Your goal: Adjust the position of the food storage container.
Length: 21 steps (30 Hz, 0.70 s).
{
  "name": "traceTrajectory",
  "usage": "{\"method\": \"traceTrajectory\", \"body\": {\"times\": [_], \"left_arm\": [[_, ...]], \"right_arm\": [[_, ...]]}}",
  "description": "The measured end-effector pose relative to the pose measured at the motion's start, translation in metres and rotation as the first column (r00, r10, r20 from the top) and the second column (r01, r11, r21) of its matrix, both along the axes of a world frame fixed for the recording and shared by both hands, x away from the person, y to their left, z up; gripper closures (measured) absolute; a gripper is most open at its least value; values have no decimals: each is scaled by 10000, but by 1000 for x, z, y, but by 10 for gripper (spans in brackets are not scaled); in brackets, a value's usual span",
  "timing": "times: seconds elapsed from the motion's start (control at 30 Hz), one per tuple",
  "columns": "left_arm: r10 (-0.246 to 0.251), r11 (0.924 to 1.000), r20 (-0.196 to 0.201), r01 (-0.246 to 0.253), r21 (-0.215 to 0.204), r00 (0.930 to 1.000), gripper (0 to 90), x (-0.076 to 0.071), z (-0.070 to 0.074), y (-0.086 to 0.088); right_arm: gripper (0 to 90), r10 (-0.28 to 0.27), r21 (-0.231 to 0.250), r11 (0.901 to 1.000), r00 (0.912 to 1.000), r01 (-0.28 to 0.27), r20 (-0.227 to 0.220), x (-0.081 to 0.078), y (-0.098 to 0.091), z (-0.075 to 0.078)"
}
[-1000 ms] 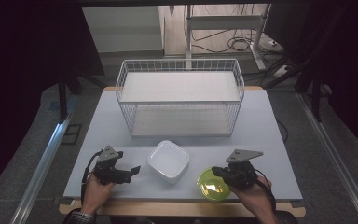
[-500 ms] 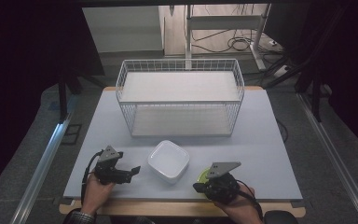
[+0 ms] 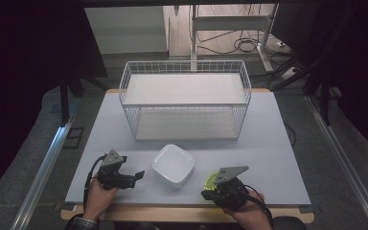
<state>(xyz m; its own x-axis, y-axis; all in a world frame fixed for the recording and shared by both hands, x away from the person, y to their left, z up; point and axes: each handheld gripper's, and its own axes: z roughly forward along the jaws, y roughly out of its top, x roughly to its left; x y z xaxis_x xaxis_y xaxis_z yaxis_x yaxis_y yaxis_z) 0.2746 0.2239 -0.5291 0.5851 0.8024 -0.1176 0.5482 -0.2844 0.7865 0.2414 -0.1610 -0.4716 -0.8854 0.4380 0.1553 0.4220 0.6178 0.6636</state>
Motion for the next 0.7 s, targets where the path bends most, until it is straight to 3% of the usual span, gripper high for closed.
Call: {"method": "traceTrajectory", "body": {"times": [0.27, 0.4, 0.7], "left_arm": [[-19, 10000, -14, 19, 46, 10000, 54, 0, 0, -1], [-16, 10000, -23, 16, 40, 10000, 55, 0, 0, -1], [8, 10000, -87, -9, -47, 10000, 54, 0, 0, -1]], "right_arm": [[900, -15, -276, 9996, 10000, 16, 27, 0, -3, 0], [900, -432, -597, 9973, 9990, 439, 138, 7, -15, -2], [900, -1296, -568, 9898, 9914, 1305, 203, 23, -42, -1]]}}
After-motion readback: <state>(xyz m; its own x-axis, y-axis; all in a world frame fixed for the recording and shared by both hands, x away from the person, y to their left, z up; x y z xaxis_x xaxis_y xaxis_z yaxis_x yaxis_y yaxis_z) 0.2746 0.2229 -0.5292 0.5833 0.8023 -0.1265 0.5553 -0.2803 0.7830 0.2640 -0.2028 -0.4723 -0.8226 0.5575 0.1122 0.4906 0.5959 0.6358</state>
